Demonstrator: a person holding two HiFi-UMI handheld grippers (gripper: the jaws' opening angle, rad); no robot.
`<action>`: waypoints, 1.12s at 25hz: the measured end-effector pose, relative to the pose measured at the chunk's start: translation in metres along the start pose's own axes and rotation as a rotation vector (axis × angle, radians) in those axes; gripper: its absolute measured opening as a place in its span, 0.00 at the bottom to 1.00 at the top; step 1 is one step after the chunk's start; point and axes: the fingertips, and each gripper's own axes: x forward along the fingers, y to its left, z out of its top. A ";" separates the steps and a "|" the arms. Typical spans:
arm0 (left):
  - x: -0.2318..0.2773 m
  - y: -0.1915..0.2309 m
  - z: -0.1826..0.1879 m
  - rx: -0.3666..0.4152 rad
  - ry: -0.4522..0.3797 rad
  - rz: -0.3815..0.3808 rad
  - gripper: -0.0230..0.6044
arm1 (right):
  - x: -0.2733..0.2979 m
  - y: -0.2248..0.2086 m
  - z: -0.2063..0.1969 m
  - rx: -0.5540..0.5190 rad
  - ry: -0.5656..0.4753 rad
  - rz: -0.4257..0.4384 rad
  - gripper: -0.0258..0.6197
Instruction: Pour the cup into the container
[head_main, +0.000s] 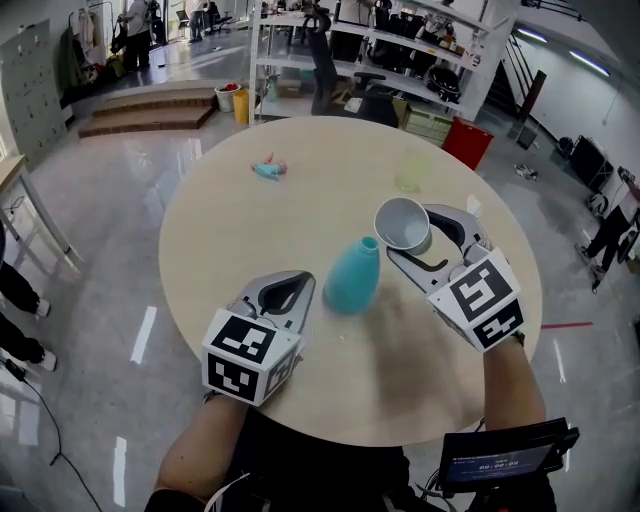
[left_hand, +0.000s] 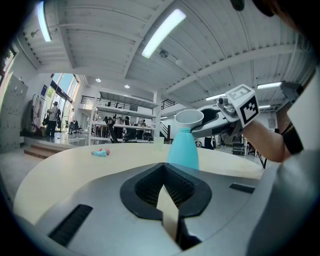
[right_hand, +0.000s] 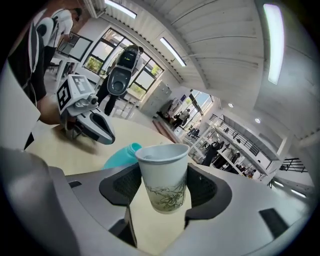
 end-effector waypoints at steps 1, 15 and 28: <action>0.000 0.000 0.000 0.000 0.000 0.000 0.03 | 0.000 0.000 0.001 -0.013 0.003 -0.004 0.49; 0.001 0.000 -0.001 0.001 0.000 0.002 0.03 | 0.001 0.001 0.008 -0.188 0.054 -0.034 0.49; 0.003 -0.001 -0.001 0.001 -0.002 0.003 0.03 | 0.001 0.001 0.008 -0.248 0.076 -0.040 0.49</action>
